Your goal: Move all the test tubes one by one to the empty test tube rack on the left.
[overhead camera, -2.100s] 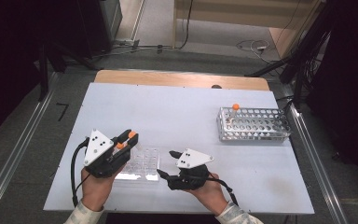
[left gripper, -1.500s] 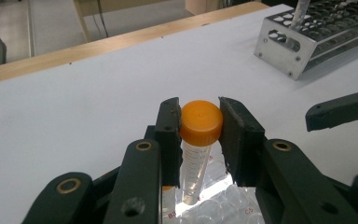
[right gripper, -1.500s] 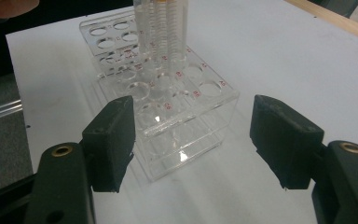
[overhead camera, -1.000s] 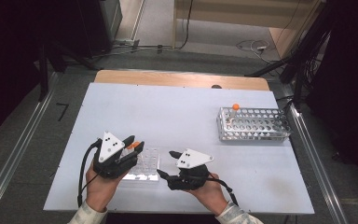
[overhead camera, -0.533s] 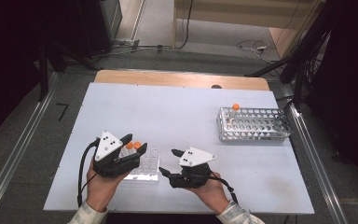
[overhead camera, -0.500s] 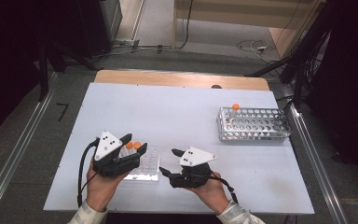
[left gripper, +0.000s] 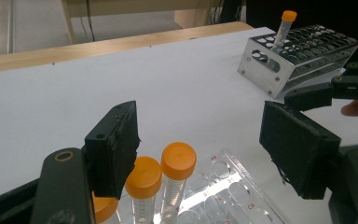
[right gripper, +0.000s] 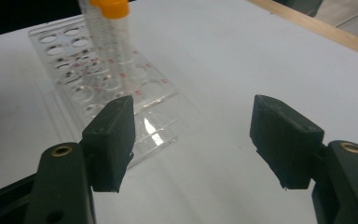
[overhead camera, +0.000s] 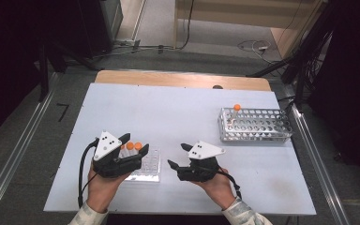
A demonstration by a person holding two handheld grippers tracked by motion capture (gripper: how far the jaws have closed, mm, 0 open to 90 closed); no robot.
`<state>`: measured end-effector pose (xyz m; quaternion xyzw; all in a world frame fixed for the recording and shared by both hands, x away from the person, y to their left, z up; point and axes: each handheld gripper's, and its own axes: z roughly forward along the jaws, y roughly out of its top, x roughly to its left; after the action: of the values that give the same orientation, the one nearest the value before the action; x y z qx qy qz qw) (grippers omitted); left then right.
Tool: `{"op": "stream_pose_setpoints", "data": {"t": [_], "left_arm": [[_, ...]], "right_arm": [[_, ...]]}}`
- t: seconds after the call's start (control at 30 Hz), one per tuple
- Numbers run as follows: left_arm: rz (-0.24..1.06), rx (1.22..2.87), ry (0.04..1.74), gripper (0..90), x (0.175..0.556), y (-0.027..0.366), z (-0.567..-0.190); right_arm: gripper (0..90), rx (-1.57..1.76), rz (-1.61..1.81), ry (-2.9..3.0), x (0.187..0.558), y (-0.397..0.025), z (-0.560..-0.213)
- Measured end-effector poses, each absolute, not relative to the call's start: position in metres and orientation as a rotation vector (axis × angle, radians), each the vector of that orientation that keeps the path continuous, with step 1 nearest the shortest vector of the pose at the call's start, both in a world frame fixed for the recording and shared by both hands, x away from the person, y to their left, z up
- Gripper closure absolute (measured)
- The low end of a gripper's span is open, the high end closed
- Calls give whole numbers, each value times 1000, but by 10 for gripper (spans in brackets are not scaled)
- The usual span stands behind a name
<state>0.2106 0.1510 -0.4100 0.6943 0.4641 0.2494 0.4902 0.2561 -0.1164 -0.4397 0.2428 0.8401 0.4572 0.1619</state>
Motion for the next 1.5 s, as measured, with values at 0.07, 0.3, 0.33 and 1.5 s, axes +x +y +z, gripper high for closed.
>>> {"op": "stream_pose_setpoints", "data": {"t": [0.07, 0.3, 0.33, 1.5], "left_arm": [[608, 1686, 1129, 271, 211, 151, -410], [605, 1686, 1126, 272, 210, 151, -410], [606, 1687, 1126, 271, 210, 151, -410], [605, 1685, 1117, 277, 209, 148, -410]], "right_arm": [[296, 723, 1307, 2381, 259, -121, -438], [300, 778, 1293, 2325, 269, -136, -432], [301, 786, 1294, 2319, 271, -138, -432], [355, 1218, 1169, 1911, 342, -252, -425]]}}
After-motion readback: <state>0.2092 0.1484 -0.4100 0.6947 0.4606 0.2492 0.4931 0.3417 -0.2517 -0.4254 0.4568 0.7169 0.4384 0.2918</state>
